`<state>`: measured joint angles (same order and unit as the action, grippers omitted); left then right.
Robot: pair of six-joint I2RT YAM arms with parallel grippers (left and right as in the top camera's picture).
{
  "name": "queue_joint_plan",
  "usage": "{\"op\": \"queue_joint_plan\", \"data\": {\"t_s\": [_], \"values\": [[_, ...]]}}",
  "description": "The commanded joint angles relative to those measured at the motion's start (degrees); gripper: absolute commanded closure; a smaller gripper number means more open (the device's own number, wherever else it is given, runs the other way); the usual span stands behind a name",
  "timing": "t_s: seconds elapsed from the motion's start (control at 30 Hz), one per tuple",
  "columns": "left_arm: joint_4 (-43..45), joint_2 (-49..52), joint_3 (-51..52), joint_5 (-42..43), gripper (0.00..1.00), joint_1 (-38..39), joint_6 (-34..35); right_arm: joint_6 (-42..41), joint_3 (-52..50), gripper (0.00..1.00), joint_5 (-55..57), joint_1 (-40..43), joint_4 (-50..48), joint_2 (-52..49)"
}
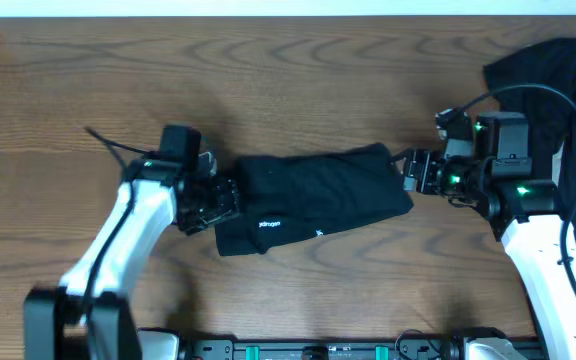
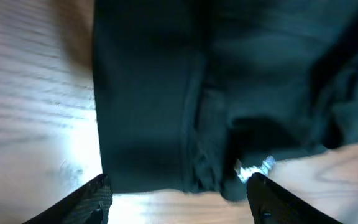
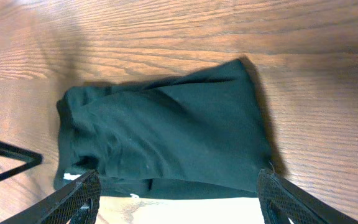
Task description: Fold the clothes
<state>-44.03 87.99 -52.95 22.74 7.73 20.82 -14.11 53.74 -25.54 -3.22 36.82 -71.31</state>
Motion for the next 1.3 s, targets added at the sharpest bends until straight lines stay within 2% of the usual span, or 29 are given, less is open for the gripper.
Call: {"op": "queue_joint_plan", "data": {"t_s": [0.0, 0.1, 0.23, 0.47, 0.53, 0.6, 0.63, 0.8, 1.0, 1.27], "values": [[1.9, 6.4, 0.2, 1.3, 0.28, 0.0, 1.6, 2.7, 0.6, 0.22, -0.4, 1.0, 0.7, 0.2], [5.1, 11.8, 0.2, 1.9, 0.29, 0.0, 3.5, 2.7, 0.6, 0.22, -0.4, 0.9, 0.9, 0.2], [11.1, 17.2, 0.2, 7.8, 0.29, 0.1, 3.5, 3.1, 0.6, 0.22, -0.4, 1.0, 0.9, 0.2], [17.4, 21.5, 0.2, 12.8, 0.31, 1.8, 3.5, 3.1, 0.6, 0.22, -0.4, 1.0, 0.9, 0.2], [17.4, 21.5, 0.2, 12.8, 0.44, 2.1, 3.5, 3.1, 0.6, 0.22, -0.4, 0.9, 0.9, 0.2], [17.4, 21.5, 0.2, 12.8, 0.66, 2.1, 3.5, 3.1, 0.6, 0.22, -0.4, 1.0, 0.9, 0.2], [17.4, 21.5, 0.2, 12.8, 0.74, 2.1, 3.5, 3.1, 0.6, 0.23, -0.4, 1.0, 0.9, 0.2], [17.5, 21.5, 0.2, 12.9, 0.94, 2.1, 1.6, 3.1, 0.6, 0.22, -0.4, 1.0, 1.2, 0.2], [13.9, 18.9, -0.2, 13.7, 0.94, 1.0, 0.5, 3.1, 0.6, 0.23, -0.4, 1.0, 1.9, 0.2], [-3.1, 5.3, -7.7, 12.6, 0.94, -5.7, -9.5, 3.1, 0.6, 0.23, -0.4, 1.0, 2.0, 0.2]]}}
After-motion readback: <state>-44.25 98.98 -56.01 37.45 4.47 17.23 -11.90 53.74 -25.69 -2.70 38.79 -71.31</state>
